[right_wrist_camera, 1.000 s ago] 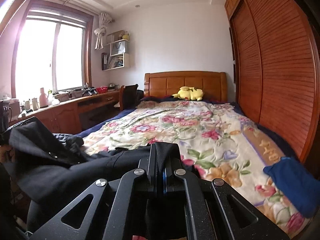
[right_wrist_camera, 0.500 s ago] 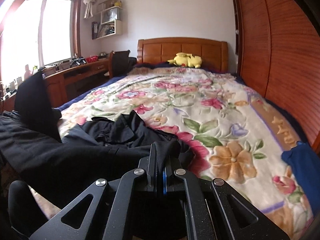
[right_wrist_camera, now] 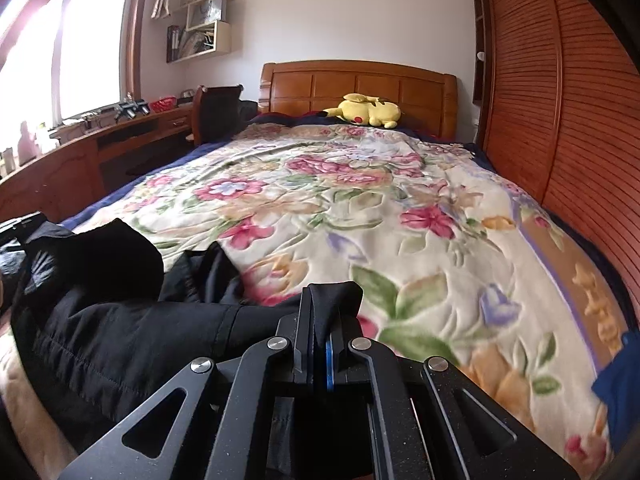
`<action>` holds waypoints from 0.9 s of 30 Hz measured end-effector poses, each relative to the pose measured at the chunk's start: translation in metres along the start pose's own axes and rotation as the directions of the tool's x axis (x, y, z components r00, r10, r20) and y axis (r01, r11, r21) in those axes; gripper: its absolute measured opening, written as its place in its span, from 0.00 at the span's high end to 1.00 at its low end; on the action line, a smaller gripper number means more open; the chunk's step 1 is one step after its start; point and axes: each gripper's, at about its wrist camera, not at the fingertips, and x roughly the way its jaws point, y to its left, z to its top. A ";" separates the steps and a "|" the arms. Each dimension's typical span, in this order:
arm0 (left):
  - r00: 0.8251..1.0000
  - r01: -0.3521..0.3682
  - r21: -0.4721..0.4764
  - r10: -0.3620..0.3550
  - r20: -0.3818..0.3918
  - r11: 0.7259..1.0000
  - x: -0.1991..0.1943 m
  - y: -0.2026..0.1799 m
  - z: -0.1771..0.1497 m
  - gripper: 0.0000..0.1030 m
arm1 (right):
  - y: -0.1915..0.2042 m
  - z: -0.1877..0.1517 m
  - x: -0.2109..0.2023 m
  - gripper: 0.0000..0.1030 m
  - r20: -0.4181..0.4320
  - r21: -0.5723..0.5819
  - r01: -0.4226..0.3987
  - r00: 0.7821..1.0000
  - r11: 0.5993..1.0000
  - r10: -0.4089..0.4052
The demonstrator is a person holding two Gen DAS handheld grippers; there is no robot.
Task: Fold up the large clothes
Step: 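Lift the hem with both grippers and fold it over toward the collar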
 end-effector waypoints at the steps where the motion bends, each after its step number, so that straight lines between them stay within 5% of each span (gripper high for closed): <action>1: 1.000 -0.006 0.000 0.006 -0.003 1.000 0.007 0.000 0.005 0.97 | 0.001 0.004 0.009 0.97 -0.005 -0.002 0.014 1.000 1.000 -0.014; 15: 0.990 -0.075 0.094 0.085 -0.111 0.993 0.059 -0.013 0.010 0.95 | -0.001 0.015 0.078 0.95 -0.146 0.048 0.008 0.989 0.999 -0.001; 18: 0.989 -0.066 0.099 0.079 -0.128 0.993 0.053 -0.013 0.006 0.81 | -0.002 0.017 0.077 0.86 -0.152 0.072 0.009 0.988 0.997 0.002; 21: 0.991 -0.042 0.082 0.052 -0.125 0.996 0.042 -0.009 0.003 0.69 | -0.004 0.019 0.072 0.51 -0.148 0.086 0.026 0.989 0.996 -0.013; 22: 0.991 -0.028 0.075 0.037 -0.131 0.997 0.038 -0.008 0.002 0.66 | -0.005 0.018 0.071 0.46 -0.145 0.087 0.038 0.989 0.995 -0.025; 27: 0.990 -0.001 0.067 0.011 -0.142 0.998 0.019 -0.007 -0.005 0.59 | 0.000 0.012 0.051 0.45 -0.122 0.062 0.050 0.992 0.997 -0.042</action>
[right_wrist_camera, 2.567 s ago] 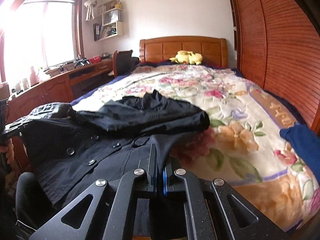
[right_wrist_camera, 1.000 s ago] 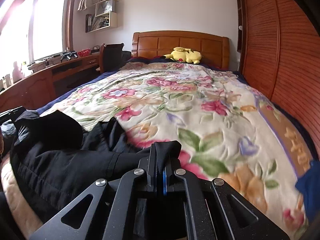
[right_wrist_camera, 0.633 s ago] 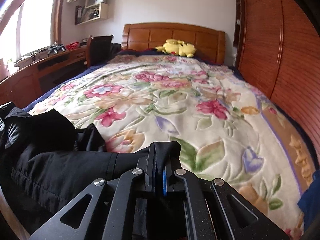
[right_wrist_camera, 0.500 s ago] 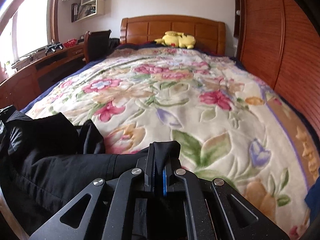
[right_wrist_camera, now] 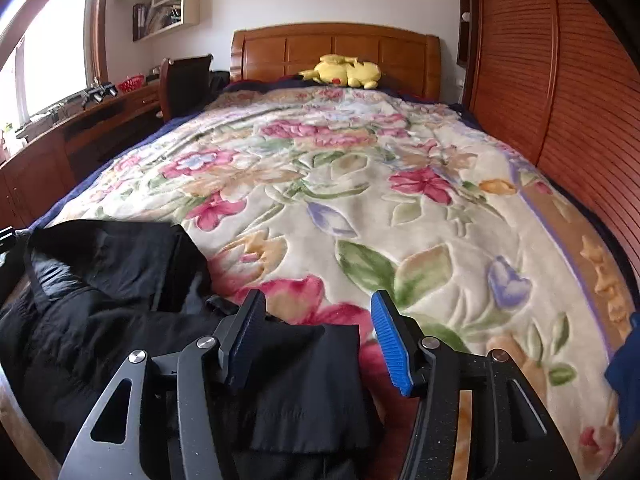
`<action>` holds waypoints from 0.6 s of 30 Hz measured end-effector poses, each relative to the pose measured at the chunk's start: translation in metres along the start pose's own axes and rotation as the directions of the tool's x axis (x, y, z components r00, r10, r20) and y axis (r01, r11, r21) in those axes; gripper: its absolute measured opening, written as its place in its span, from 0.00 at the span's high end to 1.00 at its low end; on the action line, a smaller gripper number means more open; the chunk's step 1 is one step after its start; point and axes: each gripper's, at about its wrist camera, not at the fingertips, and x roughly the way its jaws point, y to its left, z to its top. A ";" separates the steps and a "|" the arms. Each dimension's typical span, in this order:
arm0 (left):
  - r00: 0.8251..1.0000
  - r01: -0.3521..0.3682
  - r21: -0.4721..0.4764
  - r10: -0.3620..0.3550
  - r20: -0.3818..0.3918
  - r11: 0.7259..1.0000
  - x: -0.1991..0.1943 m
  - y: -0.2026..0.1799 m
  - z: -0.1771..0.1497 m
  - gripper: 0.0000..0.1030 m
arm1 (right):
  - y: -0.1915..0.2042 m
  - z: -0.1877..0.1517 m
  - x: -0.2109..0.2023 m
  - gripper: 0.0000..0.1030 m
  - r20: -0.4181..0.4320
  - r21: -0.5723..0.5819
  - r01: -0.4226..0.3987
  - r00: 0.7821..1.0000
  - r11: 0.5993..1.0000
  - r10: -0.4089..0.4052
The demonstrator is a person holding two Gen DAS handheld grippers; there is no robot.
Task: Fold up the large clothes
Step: 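Lay the folded hem down and open both grippers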
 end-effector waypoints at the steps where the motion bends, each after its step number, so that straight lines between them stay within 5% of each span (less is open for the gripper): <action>1: 1.000 0.000 0.008 0.000 -0.003 1.000 -0.005 -0.001 -0.005 0.57 | 0.001 -0.003 -0.005 0.45 0.003 -0.005 0.000 1.000 1.000 0.000; 5: 0.999 0.024 0.013 -0.024 -0.024 1.000 -0.018 -0.004 -0.029 0.31 | 0.002 -0.028 -0.030 0.45 0.003 -0.025 0.000 1.000 1.000 0.000; 18: 0.995 0.064 0.012 -0.063 -0.077 0.998 -0.051 -0.010 -0.091 0.30 | -0.015 -0.103 -0.089 0.44 -0.063 -0.001 -0.006 0.998 1.000 0.006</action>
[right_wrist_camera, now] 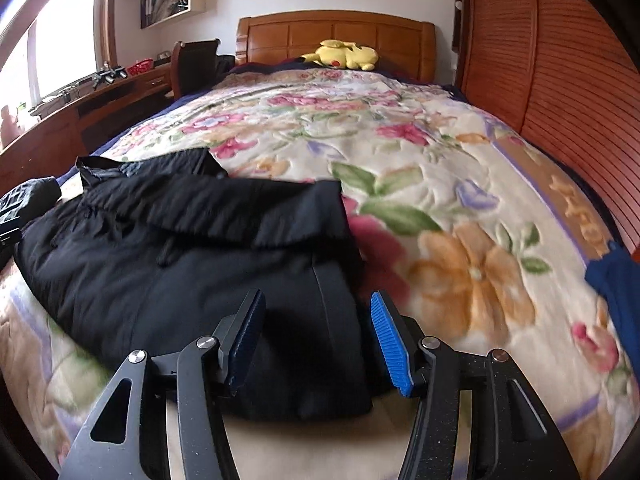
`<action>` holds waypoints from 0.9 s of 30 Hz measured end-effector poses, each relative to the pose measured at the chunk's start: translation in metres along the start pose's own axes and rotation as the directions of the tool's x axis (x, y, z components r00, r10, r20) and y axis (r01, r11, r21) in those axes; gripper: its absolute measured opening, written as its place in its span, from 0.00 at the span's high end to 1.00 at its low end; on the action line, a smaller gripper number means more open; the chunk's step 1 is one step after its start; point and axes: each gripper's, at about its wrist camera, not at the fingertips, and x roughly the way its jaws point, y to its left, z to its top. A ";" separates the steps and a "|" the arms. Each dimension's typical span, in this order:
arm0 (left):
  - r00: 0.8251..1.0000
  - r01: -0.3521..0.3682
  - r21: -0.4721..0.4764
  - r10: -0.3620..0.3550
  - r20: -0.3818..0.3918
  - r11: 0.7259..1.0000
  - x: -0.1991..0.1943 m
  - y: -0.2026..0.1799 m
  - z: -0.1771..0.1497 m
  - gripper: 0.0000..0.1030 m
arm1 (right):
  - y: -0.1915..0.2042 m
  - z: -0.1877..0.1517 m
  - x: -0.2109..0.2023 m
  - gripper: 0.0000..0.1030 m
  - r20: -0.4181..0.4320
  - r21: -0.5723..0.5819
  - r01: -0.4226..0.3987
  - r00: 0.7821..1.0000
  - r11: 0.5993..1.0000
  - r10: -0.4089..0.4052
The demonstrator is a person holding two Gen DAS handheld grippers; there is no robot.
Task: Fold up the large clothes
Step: 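Lay the folded hem down and open both grippers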
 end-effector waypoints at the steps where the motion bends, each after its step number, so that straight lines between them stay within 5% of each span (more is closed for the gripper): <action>1: 1.000 0.008 -0.009 -0.008 -0.003 1.000 -0.001 0.001 -0.002 0.30 | -0.001 -0.004 -0.002 0.40 -0.001 0.005 -0.001 1.000 1.000 0.001; 27: 0.998 0.015 -0.002 -0.015 -0.055 1.000 0.019 -0.005 -0.020 0.30 | 0.008 -0.019 0.032 0.35 -0.091 0.010 -0.058 0.994 0.998 0.058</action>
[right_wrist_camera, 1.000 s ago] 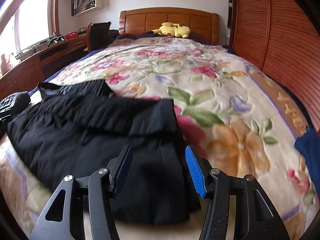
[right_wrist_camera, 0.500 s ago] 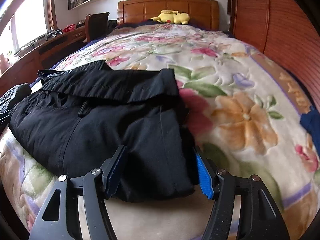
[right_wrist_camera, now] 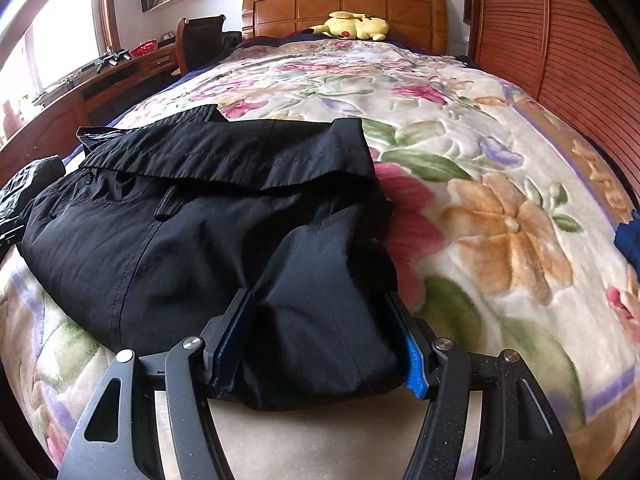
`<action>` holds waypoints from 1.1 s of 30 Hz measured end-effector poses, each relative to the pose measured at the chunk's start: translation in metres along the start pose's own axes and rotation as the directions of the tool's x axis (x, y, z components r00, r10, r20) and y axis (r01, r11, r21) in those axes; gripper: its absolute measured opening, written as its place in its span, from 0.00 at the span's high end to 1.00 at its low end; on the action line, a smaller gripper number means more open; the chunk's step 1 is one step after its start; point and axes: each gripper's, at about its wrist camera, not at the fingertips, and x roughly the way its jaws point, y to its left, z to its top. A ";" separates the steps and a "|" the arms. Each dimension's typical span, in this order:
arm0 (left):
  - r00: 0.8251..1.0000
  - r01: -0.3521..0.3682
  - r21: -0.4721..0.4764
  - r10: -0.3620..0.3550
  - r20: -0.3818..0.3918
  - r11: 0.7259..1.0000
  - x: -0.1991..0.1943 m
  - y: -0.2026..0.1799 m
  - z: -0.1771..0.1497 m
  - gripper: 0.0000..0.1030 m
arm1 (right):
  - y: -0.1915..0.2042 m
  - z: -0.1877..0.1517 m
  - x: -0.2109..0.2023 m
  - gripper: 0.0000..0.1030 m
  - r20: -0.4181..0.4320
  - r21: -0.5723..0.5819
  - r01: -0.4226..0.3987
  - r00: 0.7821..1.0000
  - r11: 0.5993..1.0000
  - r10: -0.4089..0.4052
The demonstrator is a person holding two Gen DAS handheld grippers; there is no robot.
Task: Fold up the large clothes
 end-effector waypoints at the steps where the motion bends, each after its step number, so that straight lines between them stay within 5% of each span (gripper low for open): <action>1: 1.000 0.004 -0.005 -0.004 -0.003 1.000 0.001 0.001 -0.001 0.30 | 0.001 0.000 0.001 0.35 -0.001 0.000 -0.001 1.000 1.000 0.001; 5: 1.000 0.021 -0.015 -0.021 -0.003 1.000 0.001 0.002 -0.002 0.31 | 0.001 -0.001 0.003 0.37 -0.005 -0.003 -0.008 1.000 1.000 0.008; 10: 0.998 0.059 0.003 -0.059 -0.004 0.998 -0.002 -0.003 -0.003 0.53 | 0.004 0.000 0.003 0.57 -0.014 -0.025 -0.045 0.999 0.999 0.044; 12: 0.998 0.061 0.011 -0.061 -0.001 0.998 -0.005 -0.006 -0.004 0.72 | 0.006 -0.001 0.001 0.64 -0.014 -0.045 -0.052 0.999 0.998 0.051; 16: 0.998 0.070 0.008 -0.070 0.009 0.998 -0.016 -0.008 -0.006 0.83 | 0.015 -0.001 -0.011 0.79 0.018 -0.089 -0.032 0.999 0.995 0.034; 33: 0.986 0.117 0.048 -0.121 0.113 0.992 -0.095 -0.022 -0.024 0.86 | 0.010 -0.039 -0.089 0.84 0.077 -0.081 -0.106 0.991 0.991 0.113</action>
